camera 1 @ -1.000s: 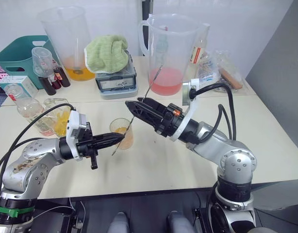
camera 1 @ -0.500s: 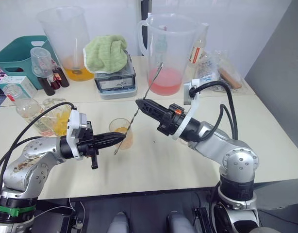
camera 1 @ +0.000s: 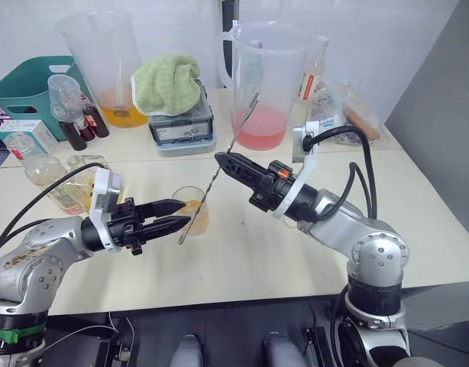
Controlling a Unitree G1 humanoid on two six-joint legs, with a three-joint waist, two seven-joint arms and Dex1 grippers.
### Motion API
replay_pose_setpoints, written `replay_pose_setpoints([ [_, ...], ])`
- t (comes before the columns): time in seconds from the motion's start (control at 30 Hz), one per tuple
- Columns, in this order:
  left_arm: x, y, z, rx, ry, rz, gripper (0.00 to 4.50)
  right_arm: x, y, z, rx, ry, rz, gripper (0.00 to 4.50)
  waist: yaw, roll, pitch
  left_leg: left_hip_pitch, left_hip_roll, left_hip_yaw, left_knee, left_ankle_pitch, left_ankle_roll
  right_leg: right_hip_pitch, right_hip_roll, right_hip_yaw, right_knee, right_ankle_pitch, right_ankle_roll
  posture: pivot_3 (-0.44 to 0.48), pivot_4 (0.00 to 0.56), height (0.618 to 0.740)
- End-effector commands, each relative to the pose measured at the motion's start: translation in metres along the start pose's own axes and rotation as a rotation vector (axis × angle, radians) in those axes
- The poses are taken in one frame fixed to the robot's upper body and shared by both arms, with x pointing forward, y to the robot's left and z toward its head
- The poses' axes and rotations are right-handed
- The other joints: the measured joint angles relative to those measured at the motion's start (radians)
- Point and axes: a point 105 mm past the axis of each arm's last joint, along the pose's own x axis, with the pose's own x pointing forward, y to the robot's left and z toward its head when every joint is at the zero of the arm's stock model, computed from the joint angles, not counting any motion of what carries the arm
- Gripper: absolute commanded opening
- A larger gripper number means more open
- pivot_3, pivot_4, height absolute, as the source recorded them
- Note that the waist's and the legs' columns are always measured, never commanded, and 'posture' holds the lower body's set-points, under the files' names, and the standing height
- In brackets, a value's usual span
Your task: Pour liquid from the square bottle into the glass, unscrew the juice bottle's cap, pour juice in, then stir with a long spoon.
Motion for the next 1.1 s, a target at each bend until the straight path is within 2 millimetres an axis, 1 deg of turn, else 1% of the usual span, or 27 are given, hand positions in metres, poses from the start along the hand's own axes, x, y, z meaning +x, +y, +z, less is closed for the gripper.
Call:
replay_pose_setpoints([
  [0.03,-0.030,0.005,0.004,0.044,0.025,0.085,3.61,0.001,0.009,0.022,-0.039,-0.074,0.047,0.00,-0.002,0.000,0.000,0.000,0.000,0.000,0.000,0.000,0.000,0.000,0.000,0.000,0.000,0.000,0.000,0.000,0.150,0.740],
  [0.07,-0.038,0.009,0.003,0.053,0.038,0.128,4.04,0.002,0.010,0.026,-0.052,-0.081,0.052,0.00,-0.002,0.000,0.000,0.000,0.000,0.000,-0.001,0.000,0.000,0.000,0.000,0.000,0.000,0.000,0.000,0.000,0.150,0.740],
  [0.1,-0.045,0.012,0.001,0.070,0.053,0.166,4.30,0.003,0.013,0.033,-0.070,-0.090,0.065,0.00,-0.002,0.001,0.000,0.000,0.000,0.000,-0.001,0.000,0.000,-0.001,0.000,0.000,0.000,0.000,0.000,0.000,0.150,0.740],
  [0.13,-0.050,0.014,0.001,0.085,0.062,0.192,4.45,0.005,0.016,0.040,-0.088,-0.099,0.080,0.00,-0.001,0.001,0.000,0.000,0.000,0.000,-0.001,0.000,0.000,-0.001,0.000,0.000,0.000,0.000,-0.001,0.000,0.150,0.740],
  [0.27,-0.059,0.019,-0.001,0.123,0.072,0.249,4.45,0.014,0.026,0.059,-0.155,-0.102,0.133,0.00,0.007,0.001,0.001,0.000,0.000,0.000,-0.001,0.000,0.000,-0.001,0.000,0.000,-0.001,0.000,0.000,0.000,0.150,0.740],
  [0.33,-0.059,0.022,-0.004,0.135,0.071,0.271,4.45,0.024,0.032,0.066,-0.189,-0.096,0.172,0.00,0.008,0.001,0.001,0.000,0.000,0.000,-0.001,0.000,0.000,0.000,0.000,0.000,-0.001,0.000,0.000,0.000,0.150,0.740],
  [0.4,-0.058,0.023,-0.007,0.138,0.073,0.276,4.45,0.034,0.034,0.068,-0.214,-0.087,0.192,0.00,0.006,0.001,0.001,0.000,0.000,0.001,-0.001,0.000,0.000,-0.001,0.000,0.000,-0.001,0.000,0.000,0.000,0.150,0.740],
  [0.5,-0.054,0.023,-0.010,0.142,0.066,0.283,4.45,0.053,0.026,0.057,-0.298,-0.019,0.186,0.00,0.001,0.001,0.001,0.000,0.000,0.000,-0.002,0.000,0.000,-0.001,0.000,0.000,-0.001,0.000,0.000,0.000,0.150,0.740],
  [0.6,-0.052,0.024,-0.010,0.157,0.058,0.294,4.45,0.061,0.018,0.047,-0.357,0.030,0.188,0.00,0.002,0.001,0.001,0.000,0.000,0.000,-0.002,0.000,0.000,-0.001,0.000,0.000,-0.001,0.000,0.000,0.000,0.150,0.740],
  [0.7,-0.050,0.023,-0.010,0.167,0.052,0.300,4.45,0.066,0.009,0.036,-0.431,0.087,0.183,0.00,0.002,0.001,0.001,0.000,0.000,0.000,-0.002,0.000,0.000,-0.001,0.000,0.000,-0.001,0.000,0.000,0.000,0.150,0.740],
  [0.83,-0.052,0.023,-0.011,0.173,0.054,0.308,4.45,0.068,0.005,0.031,-0.441,0.101,0.190,0.00,0.001,0.001,0.001,0.000,0.000,0.000,-0.002,0.000,0.000,-0.001,0.000,0.000,-0.001,0.000,0.000,0.000,0.150,0.740],
  [0.93,-0.050,0.023,-0.013,0.174,0.055,0.308,4.45,0.071,0.001,0.016,-0.503,0.151,0.201,0.00,0.000,0.001,0.001,0.000,0.000,0.000,-0.002,0.000,0.000,-0.001,0.000,0.000,-0.001,0.000,0.000,0.000,0.150,0.740],
  [1.1,-0.049,0.025,-0.013,0.177,0.056,0.312,4.45,0.080,-0.001,0.000,-0.517,0.183,0.221,0.00,0.000,0.001,0.001,0.000,0.000,0.000,-0.002,0.000,0.000,-0.001,0.000,0.000,-0.001,0.000,-0.001,0.000,0.150,0.740],
])
